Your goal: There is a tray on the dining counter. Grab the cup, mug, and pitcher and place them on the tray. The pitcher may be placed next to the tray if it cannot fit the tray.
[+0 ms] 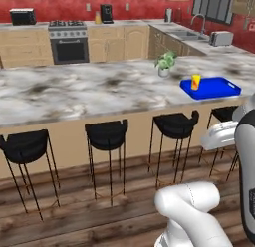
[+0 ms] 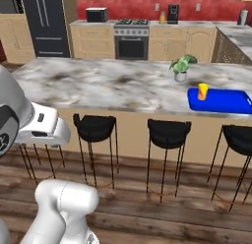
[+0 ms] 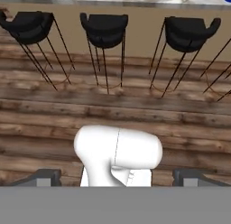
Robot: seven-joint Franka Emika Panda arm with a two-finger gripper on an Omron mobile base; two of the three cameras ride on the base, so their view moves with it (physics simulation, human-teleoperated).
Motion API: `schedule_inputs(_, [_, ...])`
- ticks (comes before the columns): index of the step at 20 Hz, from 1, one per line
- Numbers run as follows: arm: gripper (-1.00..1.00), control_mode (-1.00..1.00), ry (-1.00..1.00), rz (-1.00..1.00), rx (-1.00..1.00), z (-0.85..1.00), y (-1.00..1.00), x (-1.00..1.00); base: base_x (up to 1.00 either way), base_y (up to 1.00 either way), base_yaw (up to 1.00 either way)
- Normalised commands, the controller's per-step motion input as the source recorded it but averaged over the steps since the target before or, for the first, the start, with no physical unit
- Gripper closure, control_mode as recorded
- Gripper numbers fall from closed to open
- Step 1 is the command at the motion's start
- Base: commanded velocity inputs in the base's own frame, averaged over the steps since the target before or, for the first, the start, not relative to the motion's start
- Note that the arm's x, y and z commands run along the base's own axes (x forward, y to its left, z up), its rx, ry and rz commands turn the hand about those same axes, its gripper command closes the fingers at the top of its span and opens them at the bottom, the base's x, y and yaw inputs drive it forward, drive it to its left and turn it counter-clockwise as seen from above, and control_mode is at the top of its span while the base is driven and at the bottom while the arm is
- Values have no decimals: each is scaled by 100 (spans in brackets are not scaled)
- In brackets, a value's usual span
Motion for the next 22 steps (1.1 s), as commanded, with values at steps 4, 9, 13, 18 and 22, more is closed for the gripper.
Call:
schedule_inputs(4, [-100,100,0,0,0,0,0,0,0,100,0])
schedule_inputs(9, [-100,100,0,0,0,0,0,0,0,100,0])
schedule_inputs(13, [-100,100,0,0,0,0,0,0,0,100,0])
schedule_inputs(18, [-100,100,0,0,0,0,0,0,11,100,-4])
schedule_inputs(22, [-100,100,0,0,0,0,0,0,38,100,-10])
